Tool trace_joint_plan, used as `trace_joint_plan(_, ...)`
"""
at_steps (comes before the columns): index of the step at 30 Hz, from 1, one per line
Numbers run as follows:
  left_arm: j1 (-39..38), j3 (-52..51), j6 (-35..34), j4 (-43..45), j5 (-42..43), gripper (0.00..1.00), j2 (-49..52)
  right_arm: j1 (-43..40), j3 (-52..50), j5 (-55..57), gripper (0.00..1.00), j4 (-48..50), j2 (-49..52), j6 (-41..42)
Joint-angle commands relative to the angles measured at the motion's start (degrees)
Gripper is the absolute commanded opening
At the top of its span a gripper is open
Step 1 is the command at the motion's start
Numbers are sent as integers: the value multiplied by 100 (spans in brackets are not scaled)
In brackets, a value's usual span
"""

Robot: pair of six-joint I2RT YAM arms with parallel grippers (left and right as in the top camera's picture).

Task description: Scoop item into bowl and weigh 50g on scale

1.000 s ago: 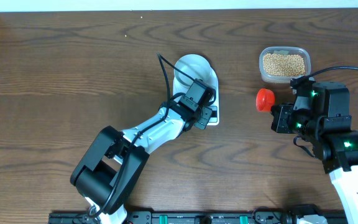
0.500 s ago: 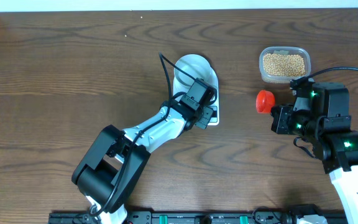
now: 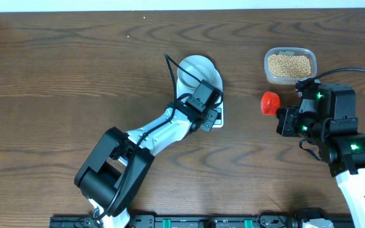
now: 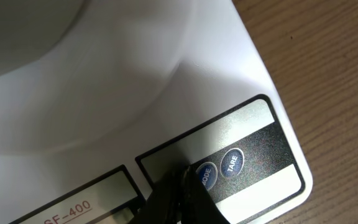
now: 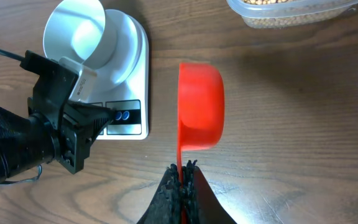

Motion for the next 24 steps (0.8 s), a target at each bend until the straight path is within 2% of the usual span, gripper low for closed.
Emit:
trace_joint_plan(1, 81, -83, -11, -304, -354, 7, 81, -17, 111, -37, 1, 26, -13, -74)
trace_joint_plan(9, 81, 208, -9, -111, -354, 8, -1784, -17, 111, -35, 1, 26, -13, -74)
trace_joint_plan(13, 90, 208, -2, -225, -354, 8, -2400, -17, 111, -35, 1, 31, -13, -74)
trace_joint_plan(24, 389, 164, 269, -1370, -326, 8, -2612, -17, 111, -37, 1, 28, -13, -72)
